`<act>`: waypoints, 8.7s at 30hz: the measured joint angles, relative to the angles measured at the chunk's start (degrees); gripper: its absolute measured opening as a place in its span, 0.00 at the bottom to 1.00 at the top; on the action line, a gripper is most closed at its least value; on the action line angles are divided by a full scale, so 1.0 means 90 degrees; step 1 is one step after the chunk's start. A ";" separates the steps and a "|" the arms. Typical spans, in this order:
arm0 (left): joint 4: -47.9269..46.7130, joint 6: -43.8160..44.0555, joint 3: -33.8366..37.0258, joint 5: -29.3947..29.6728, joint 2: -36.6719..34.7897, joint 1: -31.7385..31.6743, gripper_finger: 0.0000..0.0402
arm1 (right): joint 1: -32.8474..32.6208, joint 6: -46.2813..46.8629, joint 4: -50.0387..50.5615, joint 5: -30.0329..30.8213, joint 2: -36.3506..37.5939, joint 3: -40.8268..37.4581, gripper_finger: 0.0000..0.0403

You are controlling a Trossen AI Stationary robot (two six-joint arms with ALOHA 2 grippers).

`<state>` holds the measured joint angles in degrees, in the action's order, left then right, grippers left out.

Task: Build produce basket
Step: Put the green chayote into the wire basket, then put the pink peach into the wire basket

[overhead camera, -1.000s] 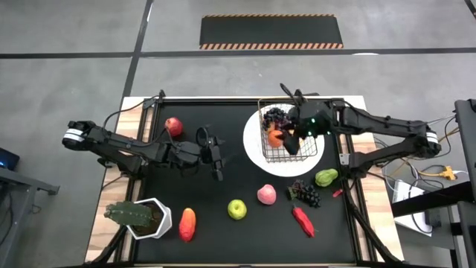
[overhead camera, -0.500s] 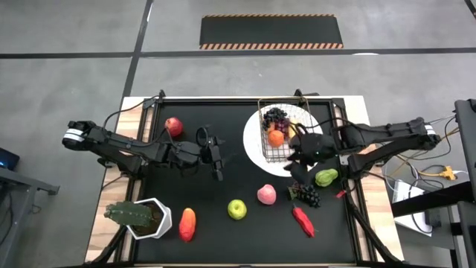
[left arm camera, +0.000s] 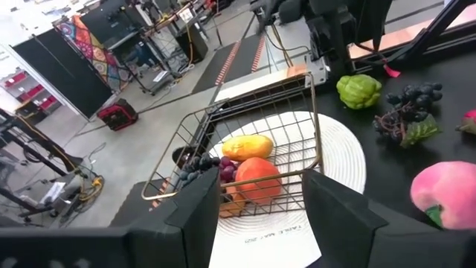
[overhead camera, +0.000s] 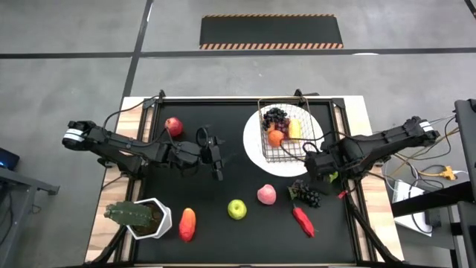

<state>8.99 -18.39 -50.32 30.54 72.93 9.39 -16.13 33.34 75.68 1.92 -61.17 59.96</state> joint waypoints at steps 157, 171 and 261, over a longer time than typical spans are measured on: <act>-0.0065 -0.0977 0.0138 0.0352 -0.0503 0.0005 0.43 | 0.4285 -0.4944 0.0887 -0.1213 -0.4215 0.3253 0.52; -0.0065 -0.0975 0.0178 0.0352 -0.0502 0.0005 0.43 | 0.4149 -0.3777 0.0844 -0.1209 -0.3191 0.3344 0.52; -0.0053 -0.0661 0.0218 0.0347 -0.0500 0.0061 0.43 | -0.0411 0.1760 -0.2015 0.0603 -0.5210 0.3037 0.53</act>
<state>8.51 -24.34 -48.36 33.67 68.42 9.93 -19.84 49.19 57.55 7.34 -108.06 87.30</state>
